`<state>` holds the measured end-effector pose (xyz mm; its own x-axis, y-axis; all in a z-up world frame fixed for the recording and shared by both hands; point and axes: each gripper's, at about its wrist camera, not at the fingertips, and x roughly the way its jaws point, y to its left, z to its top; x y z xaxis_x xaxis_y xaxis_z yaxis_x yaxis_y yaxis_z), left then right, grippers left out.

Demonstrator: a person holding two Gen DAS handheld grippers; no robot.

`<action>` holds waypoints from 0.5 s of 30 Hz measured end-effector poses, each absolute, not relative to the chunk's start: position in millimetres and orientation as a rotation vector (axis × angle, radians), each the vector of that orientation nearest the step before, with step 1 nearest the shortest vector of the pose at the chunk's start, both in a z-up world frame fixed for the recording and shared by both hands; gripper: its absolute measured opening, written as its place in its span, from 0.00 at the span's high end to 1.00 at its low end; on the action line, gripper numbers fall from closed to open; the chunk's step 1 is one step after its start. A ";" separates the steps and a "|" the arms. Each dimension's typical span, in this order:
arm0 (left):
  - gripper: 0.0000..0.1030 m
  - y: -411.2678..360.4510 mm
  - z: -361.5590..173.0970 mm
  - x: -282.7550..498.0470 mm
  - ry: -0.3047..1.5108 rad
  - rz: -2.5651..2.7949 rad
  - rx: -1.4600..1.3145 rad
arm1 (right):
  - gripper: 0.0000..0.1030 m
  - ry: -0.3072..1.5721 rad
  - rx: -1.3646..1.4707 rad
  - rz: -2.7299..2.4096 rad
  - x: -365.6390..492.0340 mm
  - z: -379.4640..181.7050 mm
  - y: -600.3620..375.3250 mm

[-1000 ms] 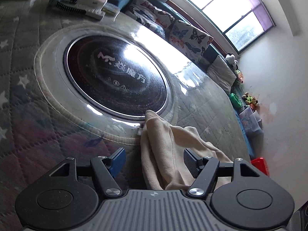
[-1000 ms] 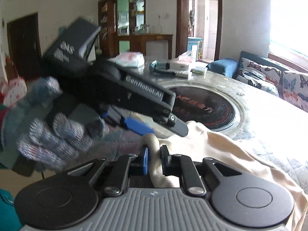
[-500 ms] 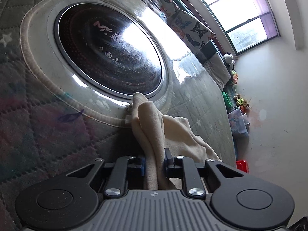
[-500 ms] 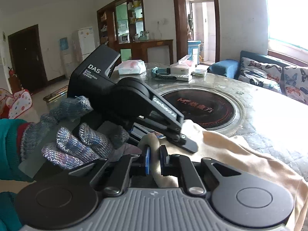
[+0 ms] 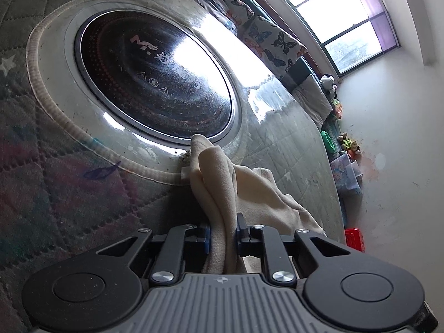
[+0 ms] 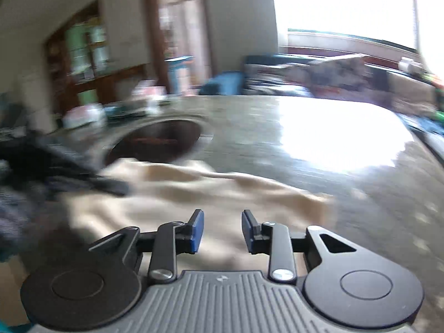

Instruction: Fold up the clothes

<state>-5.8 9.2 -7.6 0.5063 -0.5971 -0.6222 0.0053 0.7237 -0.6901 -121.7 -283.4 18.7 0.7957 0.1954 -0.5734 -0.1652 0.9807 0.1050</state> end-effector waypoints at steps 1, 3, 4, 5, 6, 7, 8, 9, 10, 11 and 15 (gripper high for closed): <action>0.83 8.6 -7.0 -6.1 0.984 -0.398 -0.682 | 0.67 0.623 0.062 0.158 -120.1 15.7 -292.4; 0.83 7.1 -5.8 -6.5 0.982 -0.395 -0.669 | 0.66 0.623 0.088 0.099 -114.6 8.9 -308.0; 0.83 5.4 -5.5 -6.3 0.980 -0.394 -0.660 | 0.63 0.623 0.106 0.080 -112.4 5.7 -315.9; 0.83 4.1 -5.0 -6.3 0.979 -0.393 -0.652 | 0.62 0.623 0.124 0.062 -110.1 2.4 -323.7; 0.83 3.4 -4.3 -6.5 0.977 -0.392 -0.644 | 0.60 0.620 0.140 0.044 -108.8 -0.7 -329.8; 0.83 2.6 -3.7 -6.6 0.975 -0.391 -0.635 | 0.59 0.620 0.153 0.034 -105.9 -3.3 -335.9; 0.83 1.7 -3.1 -6.7 0.973 -0.390 -0.626 | 0.59 0.620 0.166 0.026 -102.3 -7.0 -339.2; 0.83 0.8 -2.4 -6.5 0.970 -0.389 -0.616 | 0.59 0.620 0.176 0.023 -101.0 -8.3 -341.0; 0.83 -0.2 -1.7 -6.4 0.967 -0.387 -0.605 | 0.59 0.627 0.218 0.025 -98.3 -12.1 -347.3; 0.83 -1.1 -0.9 -6.4 0.964 -0.385 -0.595 | 0.59 0.625 0.243 0.029 -96.4 -14.0 -348.7; 0.83 -6.1 4.7 -6.9 0.942 -0.377 -0.541 | 0.79 0.617 0.279 0.067 -94.6 -14.8 -349.2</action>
<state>-6.9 -6.1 4.7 0.5393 -0.5272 -0.6567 0.0713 0.8056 -0.5882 -94.6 -349.2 -14.8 0.8150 0.1447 -0.5612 0.0207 0.9605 0.2776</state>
